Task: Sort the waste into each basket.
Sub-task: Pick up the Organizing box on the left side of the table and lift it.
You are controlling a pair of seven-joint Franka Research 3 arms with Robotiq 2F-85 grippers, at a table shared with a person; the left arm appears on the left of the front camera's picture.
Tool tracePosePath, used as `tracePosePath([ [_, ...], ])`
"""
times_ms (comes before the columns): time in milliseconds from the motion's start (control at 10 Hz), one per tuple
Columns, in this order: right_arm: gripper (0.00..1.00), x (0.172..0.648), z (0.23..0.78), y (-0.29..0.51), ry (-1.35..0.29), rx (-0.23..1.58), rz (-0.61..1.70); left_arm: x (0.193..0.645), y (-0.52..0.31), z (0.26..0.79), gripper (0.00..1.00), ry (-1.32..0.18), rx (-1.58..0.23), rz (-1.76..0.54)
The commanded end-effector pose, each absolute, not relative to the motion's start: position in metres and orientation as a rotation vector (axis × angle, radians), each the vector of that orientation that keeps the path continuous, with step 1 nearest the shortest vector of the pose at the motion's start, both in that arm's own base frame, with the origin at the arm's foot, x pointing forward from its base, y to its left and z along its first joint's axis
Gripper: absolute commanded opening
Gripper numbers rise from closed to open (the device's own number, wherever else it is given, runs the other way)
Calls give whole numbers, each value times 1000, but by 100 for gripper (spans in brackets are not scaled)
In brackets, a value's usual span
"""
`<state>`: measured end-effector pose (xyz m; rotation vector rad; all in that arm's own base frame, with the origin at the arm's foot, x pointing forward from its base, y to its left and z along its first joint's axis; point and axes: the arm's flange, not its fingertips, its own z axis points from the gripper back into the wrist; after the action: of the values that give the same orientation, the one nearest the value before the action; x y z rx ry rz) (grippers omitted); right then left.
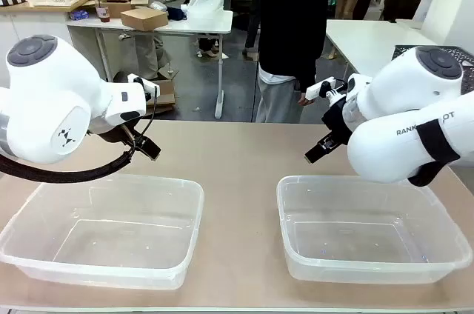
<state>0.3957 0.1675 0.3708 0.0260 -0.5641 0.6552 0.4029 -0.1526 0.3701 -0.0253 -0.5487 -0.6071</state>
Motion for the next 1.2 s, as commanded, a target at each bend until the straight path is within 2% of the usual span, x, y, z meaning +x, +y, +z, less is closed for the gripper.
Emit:
tracePosePath([
  [0,100,396,371,168,-564,26,655,404,-148,370,100,-546,-23,-596],
  [1100,100,396,371,168,-564,26,655,404,-148,370,100,-546,-23,-596],
])
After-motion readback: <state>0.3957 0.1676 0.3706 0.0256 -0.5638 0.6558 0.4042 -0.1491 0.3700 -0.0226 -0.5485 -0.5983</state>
